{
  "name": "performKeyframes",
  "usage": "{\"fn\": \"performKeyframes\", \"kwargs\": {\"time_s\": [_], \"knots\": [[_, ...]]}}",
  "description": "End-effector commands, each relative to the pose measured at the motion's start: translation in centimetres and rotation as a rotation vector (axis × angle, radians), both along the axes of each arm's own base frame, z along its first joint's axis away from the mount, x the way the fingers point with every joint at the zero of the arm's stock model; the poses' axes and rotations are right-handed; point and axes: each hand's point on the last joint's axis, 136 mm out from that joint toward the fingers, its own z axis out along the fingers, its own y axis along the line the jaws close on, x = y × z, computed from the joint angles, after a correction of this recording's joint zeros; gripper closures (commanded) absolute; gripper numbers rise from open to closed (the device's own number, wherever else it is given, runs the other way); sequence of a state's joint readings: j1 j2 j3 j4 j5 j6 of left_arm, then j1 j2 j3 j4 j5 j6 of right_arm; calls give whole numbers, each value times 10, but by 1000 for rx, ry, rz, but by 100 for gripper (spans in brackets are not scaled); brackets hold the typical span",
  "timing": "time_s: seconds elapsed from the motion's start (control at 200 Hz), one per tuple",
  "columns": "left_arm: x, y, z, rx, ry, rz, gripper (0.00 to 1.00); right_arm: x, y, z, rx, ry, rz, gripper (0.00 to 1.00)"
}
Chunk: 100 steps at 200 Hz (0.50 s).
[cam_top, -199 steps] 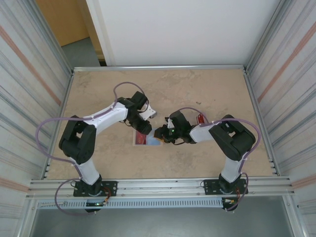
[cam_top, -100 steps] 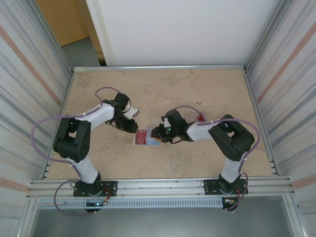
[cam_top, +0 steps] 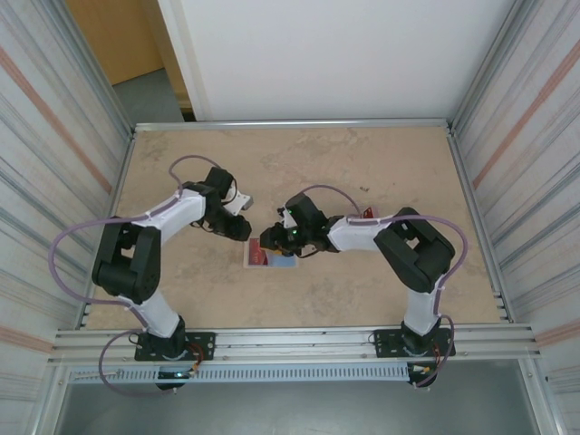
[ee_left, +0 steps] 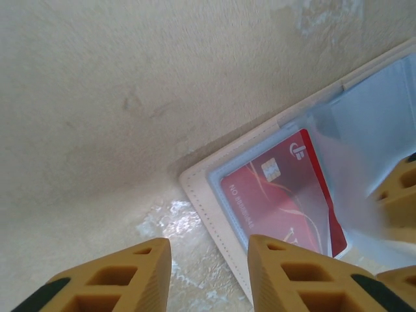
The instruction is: Put the credit cards into the card holder
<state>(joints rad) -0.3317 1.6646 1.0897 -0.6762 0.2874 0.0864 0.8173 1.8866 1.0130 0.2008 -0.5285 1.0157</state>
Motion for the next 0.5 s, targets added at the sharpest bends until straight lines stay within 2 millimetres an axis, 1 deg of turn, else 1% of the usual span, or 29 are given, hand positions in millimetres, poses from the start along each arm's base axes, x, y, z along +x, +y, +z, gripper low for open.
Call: {"fn": "performKeyframes", "kwargs": {"time_s": [0.0, 0.04, 0.12, 0.19, 0.306, 0.356, 0.496], "knots": [[8, 7, 22, 11, -78, -14, 63, -7, 16, -7, 2, 20, 51, 63], [9, 9, 23, 13, -87, -12, 63, -7, 21, -8, 8, 24, 61, 63], [10, 12, 26, 10, -96, -5, 63, -7, 24, -18, -1, 42, 66, 62], [11, 14, 27, -2, -93, 1, 63, -6, 24, -27, -11, 56, 60, 62], [7, 10, 25, -25, -75, -10, 64, -6, 21, -38, -32, 78, 52, 62], [4, 8, 25, -40, -59, -15, 65, -7, 21, -36, -31, 76, 56, 62], [0, 0, 23, -80, -27, -26, 70, -6, 14, -19, -48, 31, 63, 62]]}}
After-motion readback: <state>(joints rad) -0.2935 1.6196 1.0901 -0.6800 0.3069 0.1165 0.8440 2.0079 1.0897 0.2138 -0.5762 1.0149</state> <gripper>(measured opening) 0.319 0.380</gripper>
